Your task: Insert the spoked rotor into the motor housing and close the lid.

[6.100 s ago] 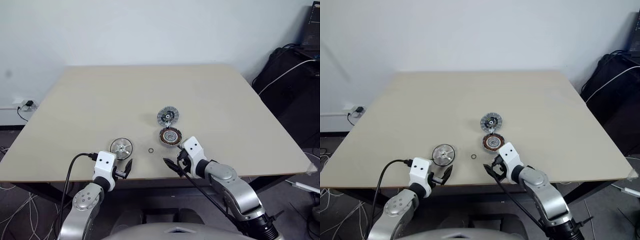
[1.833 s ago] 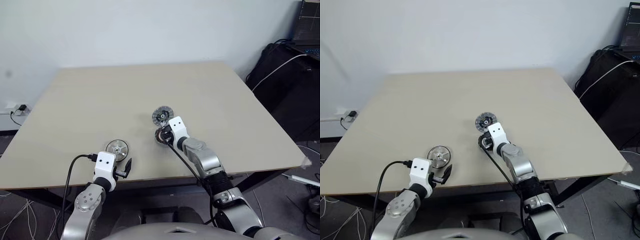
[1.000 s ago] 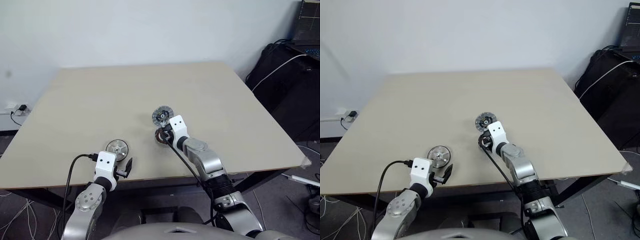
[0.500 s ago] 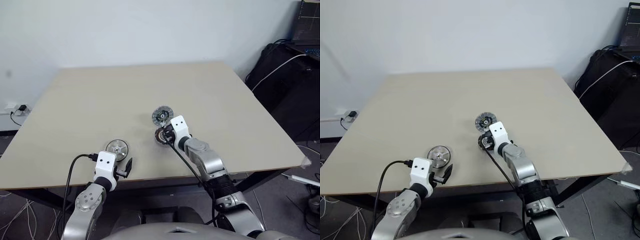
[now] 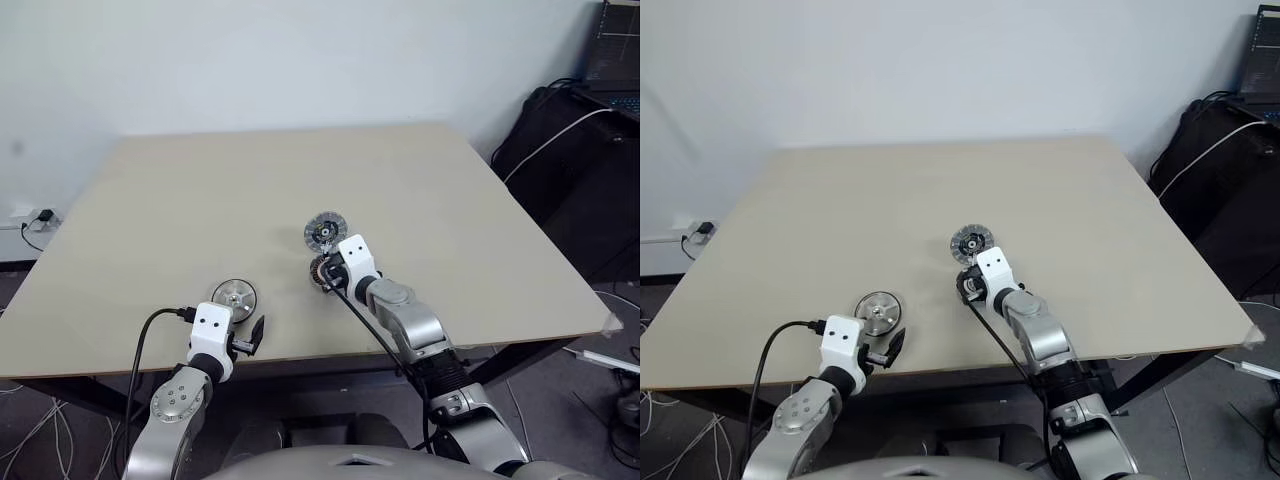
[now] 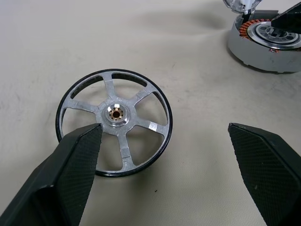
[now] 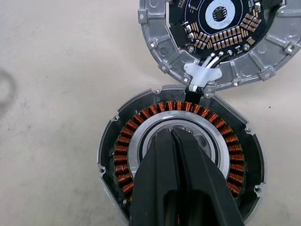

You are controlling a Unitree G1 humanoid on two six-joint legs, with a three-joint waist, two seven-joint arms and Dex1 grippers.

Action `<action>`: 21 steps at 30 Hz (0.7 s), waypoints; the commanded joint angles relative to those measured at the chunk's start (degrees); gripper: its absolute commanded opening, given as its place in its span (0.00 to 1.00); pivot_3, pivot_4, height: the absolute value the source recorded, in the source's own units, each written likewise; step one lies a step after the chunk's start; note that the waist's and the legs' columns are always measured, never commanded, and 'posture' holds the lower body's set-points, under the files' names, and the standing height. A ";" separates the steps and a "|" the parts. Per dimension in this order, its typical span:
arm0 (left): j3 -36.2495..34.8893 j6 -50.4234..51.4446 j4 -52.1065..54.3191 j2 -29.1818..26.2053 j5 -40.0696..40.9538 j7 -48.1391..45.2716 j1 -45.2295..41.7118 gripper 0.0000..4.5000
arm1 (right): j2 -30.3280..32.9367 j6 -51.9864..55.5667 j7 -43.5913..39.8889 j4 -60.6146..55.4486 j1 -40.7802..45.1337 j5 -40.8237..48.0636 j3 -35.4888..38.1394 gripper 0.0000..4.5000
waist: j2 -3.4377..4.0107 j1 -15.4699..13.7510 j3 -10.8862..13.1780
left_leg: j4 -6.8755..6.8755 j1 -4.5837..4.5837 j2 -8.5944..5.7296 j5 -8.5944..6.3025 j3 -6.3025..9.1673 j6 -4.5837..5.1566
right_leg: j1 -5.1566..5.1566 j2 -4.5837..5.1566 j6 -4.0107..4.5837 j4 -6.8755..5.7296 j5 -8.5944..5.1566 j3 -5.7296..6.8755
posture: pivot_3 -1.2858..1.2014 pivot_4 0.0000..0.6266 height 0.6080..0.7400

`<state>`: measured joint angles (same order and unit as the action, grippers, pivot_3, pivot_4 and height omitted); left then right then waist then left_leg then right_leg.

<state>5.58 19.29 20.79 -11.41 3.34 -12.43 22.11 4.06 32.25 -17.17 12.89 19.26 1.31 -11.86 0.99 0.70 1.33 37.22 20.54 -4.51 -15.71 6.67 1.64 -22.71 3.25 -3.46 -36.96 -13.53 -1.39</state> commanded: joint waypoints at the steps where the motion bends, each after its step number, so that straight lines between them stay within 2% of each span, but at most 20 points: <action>1: -0.26 -1.39 0.80 0.14 -0.28 0.31 -0.20 1.00 | -0.39 -1.68 -0.03 1.08 1.91 -0.36 0.10 0.01 | 0.00 -0.01 0.00 | 0.00 0.00 0.00 0.00 0.00 0.00 | 0.00 0.00 0.00 0.00 0.00 0.00 | 0.52 0.00 1.00; 21: -0.07 -1.26 1.15 0.07 -0.22 0.21 0.29 1.00 | -1.40 -3.70 0.19 6.15 4.74 -0.77 0.59 0.01 | 0.02 0.03 -0.01 | 0.00 -0.01 0.00 0.01 0.00 -0.01 | 0.00 -0.07 0.03 -0.01 0.01 -0.01 | 0.52 0.00 1.00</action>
<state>5.53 19.21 20.69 -11.42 3.34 -12.30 22.73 3.15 29.04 -17.18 19.74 22.44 0.54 -11.74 1.01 0.73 1.32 37.22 20.53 -4.51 -15.70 6.67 1.63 -22.72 3.19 -3.43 -36.97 -13.51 -1.40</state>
